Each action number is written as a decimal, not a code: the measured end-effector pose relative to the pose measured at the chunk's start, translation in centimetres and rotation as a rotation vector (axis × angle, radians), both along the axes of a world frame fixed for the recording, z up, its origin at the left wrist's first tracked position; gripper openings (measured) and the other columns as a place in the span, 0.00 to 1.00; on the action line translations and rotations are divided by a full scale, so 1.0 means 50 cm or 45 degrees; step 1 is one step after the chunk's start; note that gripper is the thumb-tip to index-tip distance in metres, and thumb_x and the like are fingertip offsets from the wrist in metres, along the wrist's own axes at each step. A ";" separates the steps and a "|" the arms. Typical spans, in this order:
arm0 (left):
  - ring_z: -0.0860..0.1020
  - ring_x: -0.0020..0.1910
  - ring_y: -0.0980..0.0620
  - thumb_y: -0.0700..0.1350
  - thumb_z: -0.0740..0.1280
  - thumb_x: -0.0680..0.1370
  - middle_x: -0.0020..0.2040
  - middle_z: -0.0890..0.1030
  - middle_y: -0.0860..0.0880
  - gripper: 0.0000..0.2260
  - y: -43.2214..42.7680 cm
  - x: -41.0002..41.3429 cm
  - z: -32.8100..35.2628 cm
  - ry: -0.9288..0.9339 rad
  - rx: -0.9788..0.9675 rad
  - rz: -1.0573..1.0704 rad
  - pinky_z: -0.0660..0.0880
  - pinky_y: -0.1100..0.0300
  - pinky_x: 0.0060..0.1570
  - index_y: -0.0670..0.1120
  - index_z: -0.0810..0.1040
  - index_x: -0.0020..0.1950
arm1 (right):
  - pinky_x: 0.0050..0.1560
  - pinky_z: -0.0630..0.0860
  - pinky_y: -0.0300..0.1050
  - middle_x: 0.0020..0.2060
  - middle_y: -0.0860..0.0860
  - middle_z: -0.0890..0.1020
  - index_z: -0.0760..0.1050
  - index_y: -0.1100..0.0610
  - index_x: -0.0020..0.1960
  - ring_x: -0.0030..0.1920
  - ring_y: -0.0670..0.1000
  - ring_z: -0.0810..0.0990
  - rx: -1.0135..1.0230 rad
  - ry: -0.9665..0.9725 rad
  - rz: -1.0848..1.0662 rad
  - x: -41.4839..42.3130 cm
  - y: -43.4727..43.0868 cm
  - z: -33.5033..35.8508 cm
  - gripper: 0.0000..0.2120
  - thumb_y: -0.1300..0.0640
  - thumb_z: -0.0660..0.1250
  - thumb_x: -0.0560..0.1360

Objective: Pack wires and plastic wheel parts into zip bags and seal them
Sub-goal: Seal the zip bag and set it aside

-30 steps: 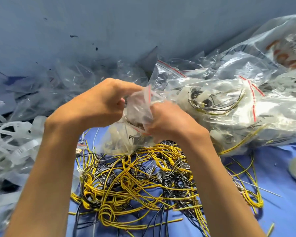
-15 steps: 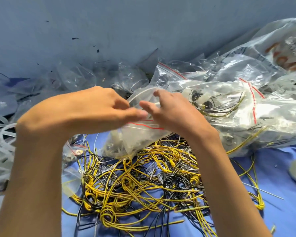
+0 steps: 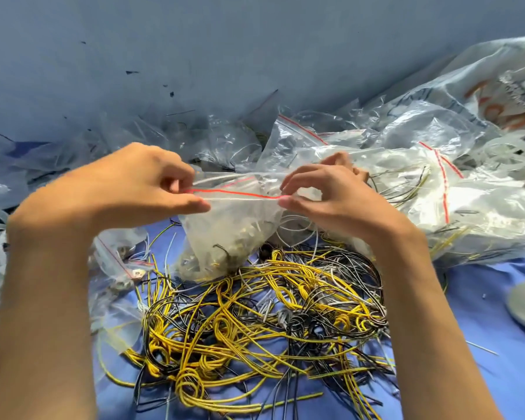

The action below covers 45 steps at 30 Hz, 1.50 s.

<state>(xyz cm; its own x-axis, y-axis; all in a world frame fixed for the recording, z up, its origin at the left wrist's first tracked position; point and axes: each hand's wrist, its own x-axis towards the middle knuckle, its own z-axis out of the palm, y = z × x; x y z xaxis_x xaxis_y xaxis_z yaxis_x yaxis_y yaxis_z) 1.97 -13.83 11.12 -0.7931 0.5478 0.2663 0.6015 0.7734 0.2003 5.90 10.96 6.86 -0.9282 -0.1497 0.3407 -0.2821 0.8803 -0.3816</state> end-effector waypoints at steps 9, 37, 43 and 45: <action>0.75 0.36 0.53 0.54 0.72 0.69 0.39 0.78 0.51 0.11 -0.052 -0.055 -0.030 0.204 0.606 -0.099 0.72 0.60 0.41 0.47 0.80 0.38 | 0.48 0.78 0.42 0.46 0.49 0.76 0.81 0.55 0.46 0.45 0.48 0.78 -0.580 0.620 0.273 -0.014 -0.028 0.027 0.04 0.58 0.72 0.71; 0.80 0.34 0.60 0.32 0.74 0.68 0.36 0.82 0.55 0.24 -0.091 -0.078 -0.047 -0.095 0.870 -0.102 0.78 0.66 0.42 0.62 0.73 0.45 | 0.39 0.76 0.50 0.31 0.46 0.78 0.81 0.61 0.42 0.34 0.51 0.79 -0.481 0.519 0.055 -0.024 -0.018 0.007 0.03 0.61 0.71 0.72; 0.74 0.28 0.62 0.49 0.74 0.68 0.34 0.80 0.56 0.04 -0.063 -0.052 -0.050 -0.228 0.610 -0.083 0.69 0.62 0.29 0.55 0.81 0.41 | 0.45 0.79 0.41 0.35 0.43 0.80 0.82 0.57 0.47 0.37 0.45 0.79 -0.506 0.290 0.226 -0.012 -0.017 0.006 0.04 0.61 0.72 0.72; 0.73 0.27 0.63 0.44 0.75 0.69 0.32 0.79 0.56 0.05 -0.050 -0.048 -0.046 -0.163 0.670 -0.126 0.69 0.69 0.28 0.53 0.81 0.38 | 0.45 0.78 0.37 0.35 0.43 0.80 0.82 0.59 0.46 0.37 0.43 0.78 -0.469 0.349 0.205 -0.010 -0.015 0.007 0.03 0.62 0.71 0.72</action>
<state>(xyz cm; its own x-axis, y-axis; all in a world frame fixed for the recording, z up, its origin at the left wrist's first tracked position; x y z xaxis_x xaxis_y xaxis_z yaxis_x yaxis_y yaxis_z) -0.41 -16.33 8.83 -0.7889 0.4401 0.4290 0.6113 0.4901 0.6213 5.39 10.18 7.22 -0.7717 -0.1073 0.6269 -0.5373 0.6374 -0.5522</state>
